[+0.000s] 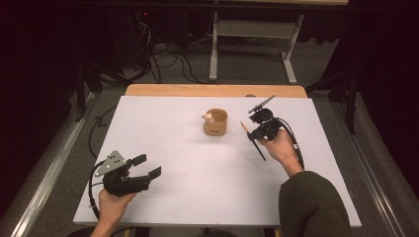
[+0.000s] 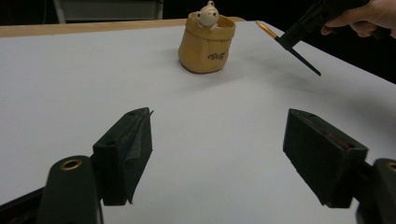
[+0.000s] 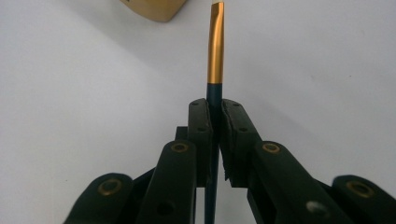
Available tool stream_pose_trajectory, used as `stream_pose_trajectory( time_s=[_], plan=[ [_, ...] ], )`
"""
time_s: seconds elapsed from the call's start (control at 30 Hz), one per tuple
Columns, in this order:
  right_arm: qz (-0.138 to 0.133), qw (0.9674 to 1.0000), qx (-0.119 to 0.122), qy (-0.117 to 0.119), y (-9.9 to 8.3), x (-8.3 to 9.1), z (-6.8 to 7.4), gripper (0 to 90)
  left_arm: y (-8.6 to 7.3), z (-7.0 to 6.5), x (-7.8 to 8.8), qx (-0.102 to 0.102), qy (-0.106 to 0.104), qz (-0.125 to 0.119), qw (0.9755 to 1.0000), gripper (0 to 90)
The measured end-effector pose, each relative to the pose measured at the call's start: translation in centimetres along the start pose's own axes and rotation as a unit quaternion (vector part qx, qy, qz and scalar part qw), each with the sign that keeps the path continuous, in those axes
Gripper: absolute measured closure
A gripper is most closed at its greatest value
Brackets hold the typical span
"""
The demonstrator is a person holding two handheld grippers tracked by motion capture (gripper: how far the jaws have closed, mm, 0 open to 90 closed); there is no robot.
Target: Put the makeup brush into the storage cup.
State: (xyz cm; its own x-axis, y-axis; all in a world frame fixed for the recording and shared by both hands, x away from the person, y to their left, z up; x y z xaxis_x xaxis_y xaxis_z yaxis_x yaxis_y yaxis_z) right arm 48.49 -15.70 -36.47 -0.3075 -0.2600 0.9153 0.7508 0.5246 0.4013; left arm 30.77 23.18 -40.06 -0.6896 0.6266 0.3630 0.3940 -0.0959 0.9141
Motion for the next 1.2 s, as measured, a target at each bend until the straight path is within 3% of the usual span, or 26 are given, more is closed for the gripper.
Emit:
stream_pose_trajectory(
  time_s=[0.47, 0.77, 1.2],
  plan=[
    [-0.041, 0.999, -0.007, 0.014, -0.8, 0.5, -0.2, 85.3, 0.0, 0.0, 0.0, -0.001, 0.0, -0.001, 1.0, 24.3],
    [-0.062, 0.998, -0.006, 0.009, -1.3, 0.8, 0.0, 85.4, 0.0, 0.0, 0.0, -0.002, -0.001, 0.001, 1.0, 24.3],
    [-0.096, 0.9952, -0.008, 0.017, -1.9, 1.1, -0.2, 85.4, 0.0, 0.0, 0.0, -0.001, -0.001, -0.001, 1.0, 24.3]
  ],
)
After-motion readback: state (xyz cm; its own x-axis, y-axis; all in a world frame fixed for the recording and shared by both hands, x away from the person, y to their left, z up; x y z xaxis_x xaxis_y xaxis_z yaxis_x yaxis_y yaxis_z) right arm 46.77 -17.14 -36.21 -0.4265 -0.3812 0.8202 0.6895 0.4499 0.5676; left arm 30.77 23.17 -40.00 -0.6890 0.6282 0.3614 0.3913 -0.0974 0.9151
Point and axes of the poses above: each handheld gripper's, and its own axes: x roughly backward along the jaws, y roughly out of its top, z roughly to its left, the point moved 2 cm from there along -x, roughly forward along the jaws, and after that the axes turned 1 degree about -x, right-handed, at the moved point
